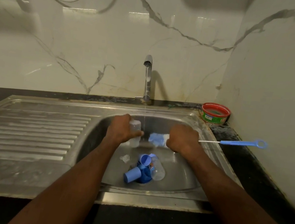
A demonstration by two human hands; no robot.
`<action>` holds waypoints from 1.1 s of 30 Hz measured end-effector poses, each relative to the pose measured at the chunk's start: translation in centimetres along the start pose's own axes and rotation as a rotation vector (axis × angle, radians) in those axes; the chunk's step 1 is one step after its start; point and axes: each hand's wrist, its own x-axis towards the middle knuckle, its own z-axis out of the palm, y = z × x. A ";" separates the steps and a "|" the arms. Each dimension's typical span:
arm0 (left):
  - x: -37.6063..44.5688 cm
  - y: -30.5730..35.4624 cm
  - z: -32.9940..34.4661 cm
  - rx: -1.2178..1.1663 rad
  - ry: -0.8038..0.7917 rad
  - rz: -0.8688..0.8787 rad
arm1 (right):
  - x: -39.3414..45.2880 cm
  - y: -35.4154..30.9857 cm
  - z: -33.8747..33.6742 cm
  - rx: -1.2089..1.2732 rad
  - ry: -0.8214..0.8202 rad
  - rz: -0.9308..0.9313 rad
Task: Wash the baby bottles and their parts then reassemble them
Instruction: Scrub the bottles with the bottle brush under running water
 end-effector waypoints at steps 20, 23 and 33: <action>-3.1 -1.2 -8.9 0.085 0.033 -0.112 | -1.3 -5.7 -4.1 0.155 0.114 -0.077; -2.3 -3.4 -15.5 0.328 0.033 -0.141 | -0.1 -11.1 -6.6 0.201 0.102 -0.177; -3.9 -18.7 -34.4 0.651 0.160 -0.456 | 2.4 -33.6 -8.5 0.398 0.042 -0.381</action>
